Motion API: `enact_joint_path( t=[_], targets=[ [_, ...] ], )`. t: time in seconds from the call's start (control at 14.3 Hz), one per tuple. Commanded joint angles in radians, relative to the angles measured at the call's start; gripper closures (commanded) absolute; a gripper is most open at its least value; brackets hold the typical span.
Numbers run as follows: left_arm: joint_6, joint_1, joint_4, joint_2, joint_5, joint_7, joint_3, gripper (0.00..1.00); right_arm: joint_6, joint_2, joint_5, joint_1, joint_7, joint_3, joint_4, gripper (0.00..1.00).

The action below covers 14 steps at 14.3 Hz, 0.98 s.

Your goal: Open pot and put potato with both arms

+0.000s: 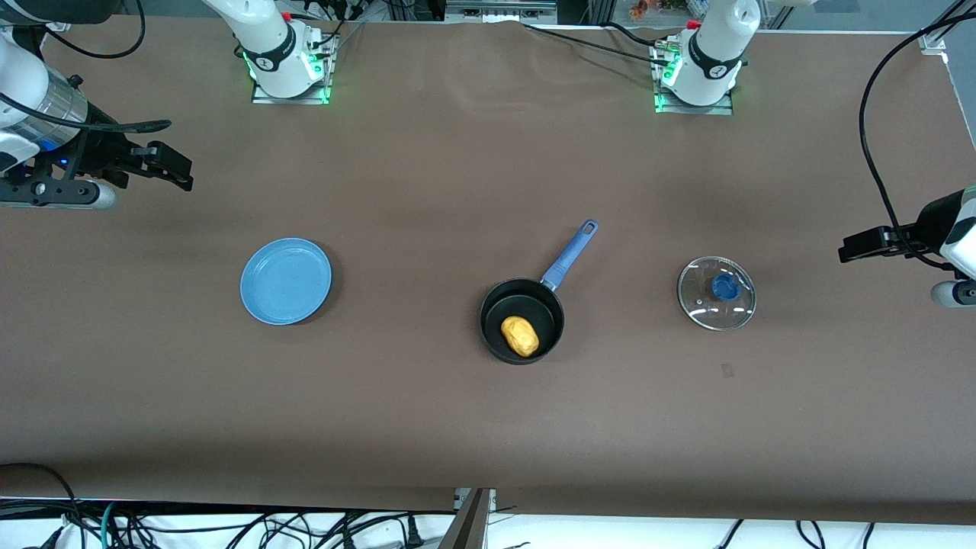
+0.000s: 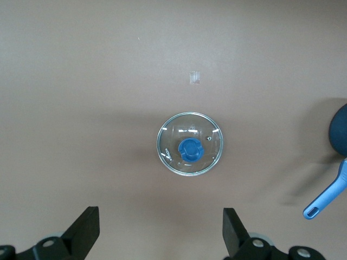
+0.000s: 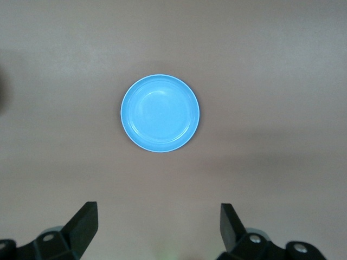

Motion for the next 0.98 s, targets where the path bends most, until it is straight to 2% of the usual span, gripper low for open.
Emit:
enact_joint_path(
  t=[0.0,0.14,0.91],
  targets=[
    [0.002,-0.002,0.025,0.017,0.027,0.08,0.003,0.0,-0.026,0.009,-0.016,0.002,-0.013,0.002,0.028,0.0],
    [0.002,0.0,0.025,0.019,0.027,0.131,0.005,0.0,-0.026,0.009,-0.016,0.002,-0.013,0.002,0.028,0.0],
    [0.002,-0.004,0.025,0.02,0.028,0.131,0.003,0.0,-0.032,0.008,-0.034,0.008,-0.021,0.002,0.039,0.01]
  ],
)
